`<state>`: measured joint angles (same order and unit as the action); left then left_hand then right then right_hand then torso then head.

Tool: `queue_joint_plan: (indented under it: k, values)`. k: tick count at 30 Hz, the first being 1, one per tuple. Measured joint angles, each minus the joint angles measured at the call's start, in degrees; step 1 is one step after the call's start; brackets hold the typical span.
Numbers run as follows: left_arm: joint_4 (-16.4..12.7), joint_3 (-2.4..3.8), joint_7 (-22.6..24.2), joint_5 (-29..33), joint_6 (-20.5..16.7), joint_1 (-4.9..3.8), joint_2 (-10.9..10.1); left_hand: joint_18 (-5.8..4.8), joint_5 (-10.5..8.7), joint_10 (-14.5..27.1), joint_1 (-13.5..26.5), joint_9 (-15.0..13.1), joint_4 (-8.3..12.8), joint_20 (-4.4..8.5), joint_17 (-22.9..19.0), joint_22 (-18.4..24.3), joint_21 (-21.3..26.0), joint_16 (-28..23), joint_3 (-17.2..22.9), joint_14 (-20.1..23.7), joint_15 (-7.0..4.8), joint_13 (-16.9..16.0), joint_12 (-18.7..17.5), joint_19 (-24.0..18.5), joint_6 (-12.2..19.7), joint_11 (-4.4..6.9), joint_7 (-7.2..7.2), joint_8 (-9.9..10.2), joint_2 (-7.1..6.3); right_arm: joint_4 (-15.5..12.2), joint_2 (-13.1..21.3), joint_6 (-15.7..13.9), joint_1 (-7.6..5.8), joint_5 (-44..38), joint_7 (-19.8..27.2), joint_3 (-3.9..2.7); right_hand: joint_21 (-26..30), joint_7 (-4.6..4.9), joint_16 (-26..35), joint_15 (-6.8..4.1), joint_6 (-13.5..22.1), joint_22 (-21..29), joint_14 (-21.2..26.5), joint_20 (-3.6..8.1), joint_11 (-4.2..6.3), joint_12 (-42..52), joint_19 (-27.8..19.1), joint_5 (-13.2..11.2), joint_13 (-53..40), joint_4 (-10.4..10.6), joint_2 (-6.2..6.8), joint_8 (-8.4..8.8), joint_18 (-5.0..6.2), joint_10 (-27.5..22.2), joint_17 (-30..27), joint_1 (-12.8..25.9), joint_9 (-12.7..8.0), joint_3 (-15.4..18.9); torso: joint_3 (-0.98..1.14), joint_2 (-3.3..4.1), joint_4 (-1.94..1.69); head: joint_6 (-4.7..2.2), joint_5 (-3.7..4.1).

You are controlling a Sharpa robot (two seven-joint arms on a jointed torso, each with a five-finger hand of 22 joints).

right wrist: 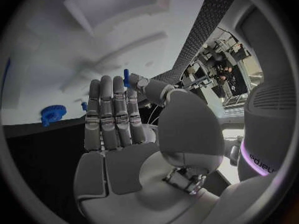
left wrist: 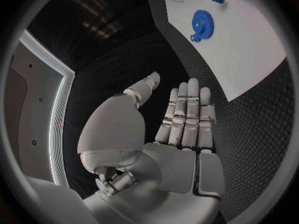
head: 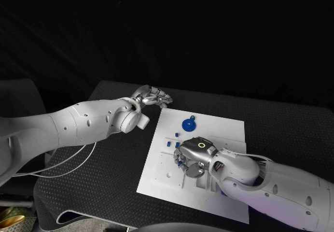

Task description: Assemble the parts on the task board

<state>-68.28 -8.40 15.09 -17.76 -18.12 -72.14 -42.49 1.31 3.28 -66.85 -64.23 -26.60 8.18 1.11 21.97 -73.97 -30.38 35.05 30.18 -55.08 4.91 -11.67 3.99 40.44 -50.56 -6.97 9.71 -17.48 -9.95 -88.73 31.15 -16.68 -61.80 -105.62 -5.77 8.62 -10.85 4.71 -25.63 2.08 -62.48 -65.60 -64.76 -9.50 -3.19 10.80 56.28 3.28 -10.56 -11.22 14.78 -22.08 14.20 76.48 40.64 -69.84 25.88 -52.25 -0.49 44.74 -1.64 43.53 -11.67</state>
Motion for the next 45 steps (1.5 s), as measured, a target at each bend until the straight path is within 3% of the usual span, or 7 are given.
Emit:
queue_joint_plan:
  k: [10,38,41,45]
  values:
    - [-0.09,0.0,-0.04,0.02,0.03,0.0,-0.08,0.0,0.0,0.0,0.0,0.0,0.0,0.0,0.11,0.01,0.0,0.0,0.0,0.0,0.0,0.05,0.0,0.0,0.0,0.0,0.0,0.0,0.0,0.28,-0.04,0.32,0.25,-0.29,0.1,0.14,0.0,0.0,0.23,0.0,0.0,-0.05,0.0,0.0,0.0,-0.22,0.0,0.0,-0.11,0.0,-0.24,0.01,0.0,0.0,0.06,0.24,0.05,0.0,-0.07,-0.01,-0.07,0.29,-0.09]
    - [-0.14,-0.01,-0.18,0.04,0.12,0.0,-0.07,0.0,0.0,0.0,0.0,-0.01,-0.09,0.0,0.26,-0.03,0.22,-0.22,-0.09,0.0,0.0,0.15,0.0,0.0,0.2,0.0,-0.2,0.0,0.0,1.38,-0.62,0.81,0.24,-0.33,0.48,0.32,0.0,0.0,0.23,0.0,0.01,-0.15,0.0,0.0,0.0,-0.21,0.0,0.01,-0.29,-0.16,-0.23,0.02,0.0,0.0,0.22,0.23,0.28,0.15,-0.02,-0.03,-0.02,0.72,-0.49]
    - [-0.14,-0.01,-0.22,0.05,0.12,0.0,0.0,0.0,0.0,0.0,0.0,-0.01,-0.13,0.0,0.31,-0.02,0.22,-0.22,-0.13,0.0,0.0,0.15,0.0,0.0,0.2,0.0,-0.2,0.0,0.0,1.57,-0.91,1.0,0.18,-0.33,0.48,0.54,0.0,0.0,0.23,0.0,0.01,-0.22,0.0,0.0,0.0,-0.37,0.0,0.01,-0.3,-0.16,-0.48,0.02,0.0,0.0,0.22,0.48,0.28,0.15,-0.03,-0.03,-0.02,0.76,-0.5]
    - [-0.17,0.0,-0.25,0.05,0.14,0.0,0.11,0.0,0.0,0.0,0.0,-0.01,-0.13,0.0,0.31,-0.02,0.22,-0.22,-0.13,0.0,0.0,0.15,0.0,0.0,0.2,0.0,-0.2,0.0,0.0,1.77,-1.41,1.59,0.23,-0.36,0.5,1.41,-0.35,0.0,0.45,0.0,0.01,-0.9,0.0,0.0,-0.01,-0.44,0.01,0.0,-0.35,-0.33,-0.48,0.15,0.0,0.0,0.37,0.48,0.24,0.32,-0.07,-0.03,-0.09,0.92,-0.53]
